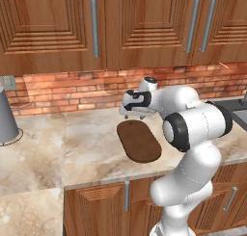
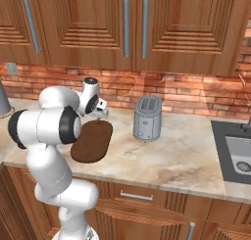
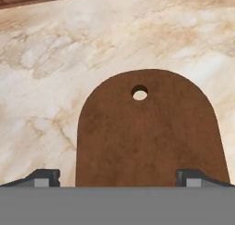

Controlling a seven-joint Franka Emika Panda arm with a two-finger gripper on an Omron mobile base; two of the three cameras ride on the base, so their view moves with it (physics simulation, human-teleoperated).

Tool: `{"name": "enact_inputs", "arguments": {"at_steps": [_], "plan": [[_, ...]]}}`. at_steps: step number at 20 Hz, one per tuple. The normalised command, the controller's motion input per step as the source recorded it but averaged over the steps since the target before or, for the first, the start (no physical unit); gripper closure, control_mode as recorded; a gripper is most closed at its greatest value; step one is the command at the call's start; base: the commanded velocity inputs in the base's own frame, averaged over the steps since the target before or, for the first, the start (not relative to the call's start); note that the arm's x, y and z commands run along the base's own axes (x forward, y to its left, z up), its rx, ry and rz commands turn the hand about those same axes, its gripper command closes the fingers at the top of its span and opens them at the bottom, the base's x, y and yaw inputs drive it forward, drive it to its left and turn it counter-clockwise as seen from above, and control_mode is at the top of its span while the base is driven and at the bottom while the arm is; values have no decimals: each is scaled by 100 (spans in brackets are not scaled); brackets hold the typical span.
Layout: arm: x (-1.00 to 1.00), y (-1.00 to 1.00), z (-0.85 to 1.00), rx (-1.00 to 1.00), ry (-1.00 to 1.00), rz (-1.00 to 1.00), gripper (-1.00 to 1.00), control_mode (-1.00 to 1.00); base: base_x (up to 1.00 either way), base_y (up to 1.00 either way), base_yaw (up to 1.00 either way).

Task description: Move the cutting board and knife to the sink. Then move spray from the cabinet to the counter.

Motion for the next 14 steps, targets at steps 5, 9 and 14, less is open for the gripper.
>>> {"name": "enact_inputs", "arguments": {"at_steps": [5,9,14], "plan": [[16,2,0,0,0,0,-100,-100,0,0,0],[20,16,0,-4,0,0,-100,-100,0,0,0],[28,15,-1,-4,0,0,-100,-100,0,0,0]]}}
